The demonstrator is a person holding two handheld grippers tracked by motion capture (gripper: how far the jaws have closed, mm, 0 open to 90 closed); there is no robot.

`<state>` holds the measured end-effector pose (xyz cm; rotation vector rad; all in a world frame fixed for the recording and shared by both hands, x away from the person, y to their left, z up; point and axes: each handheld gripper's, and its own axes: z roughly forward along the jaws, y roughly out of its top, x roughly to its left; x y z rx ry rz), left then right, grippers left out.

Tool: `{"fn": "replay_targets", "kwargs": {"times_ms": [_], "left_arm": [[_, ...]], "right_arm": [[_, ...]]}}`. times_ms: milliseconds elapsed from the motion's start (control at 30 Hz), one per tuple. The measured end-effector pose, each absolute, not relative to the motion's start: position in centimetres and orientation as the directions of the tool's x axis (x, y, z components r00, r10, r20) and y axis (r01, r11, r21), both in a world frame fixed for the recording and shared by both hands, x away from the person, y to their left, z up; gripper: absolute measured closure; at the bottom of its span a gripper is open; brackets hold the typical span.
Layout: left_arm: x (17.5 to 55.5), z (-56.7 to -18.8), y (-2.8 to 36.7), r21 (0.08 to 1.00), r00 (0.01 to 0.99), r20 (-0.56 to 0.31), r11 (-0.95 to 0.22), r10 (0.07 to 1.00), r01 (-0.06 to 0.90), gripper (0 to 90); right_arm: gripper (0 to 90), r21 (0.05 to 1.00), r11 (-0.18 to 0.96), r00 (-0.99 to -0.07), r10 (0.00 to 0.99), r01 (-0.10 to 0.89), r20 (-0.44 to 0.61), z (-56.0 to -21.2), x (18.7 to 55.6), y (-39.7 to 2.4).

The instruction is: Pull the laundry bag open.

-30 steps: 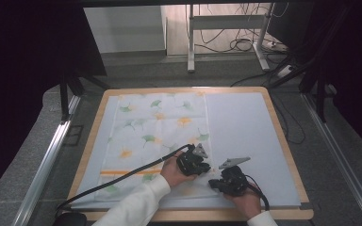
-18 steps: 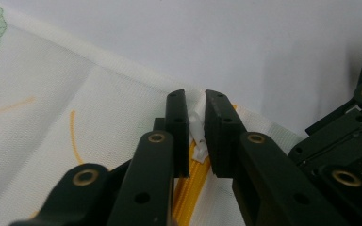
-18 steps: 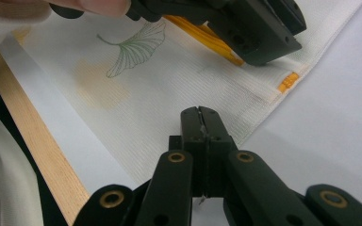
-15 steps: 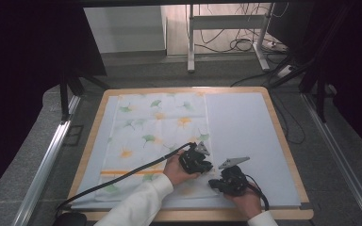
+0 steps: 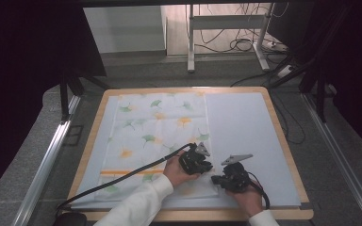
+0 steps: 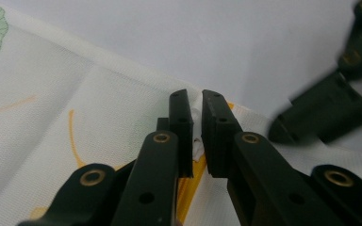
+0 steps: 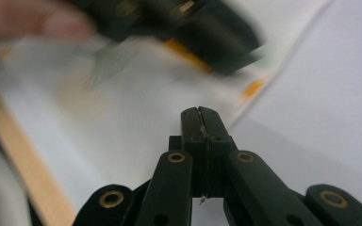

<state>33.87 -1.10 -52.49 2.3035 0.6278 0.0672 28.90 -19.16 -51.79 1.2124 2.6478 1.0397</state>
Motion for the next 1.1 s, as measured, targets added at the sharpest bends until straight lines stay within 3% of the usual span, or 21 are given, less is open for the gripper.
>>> {"fn": "replay_targets", "kwargs": {"times_ms": [467, 1100], "left_arm": [[33.8, -52.4, -0.9, 0.666, 0.879, -0.105, -0.624, 0.465, 0.409, 83.8], [33.7, -52.4, -0.2, 0.655, 0.874, -0.108, -0.627, 0.475, 0.421, 84.0]], "right_arm": [[89.7, 0.568, 0.336, -0.582, 0.744, 0.751, 0.329, -52.2, 31.2, -19.7], [89.8, 0.574, 0.359, -0.596, 0.747, 0.736, 0.296, -52.2, 31.1, -19.5]]}}
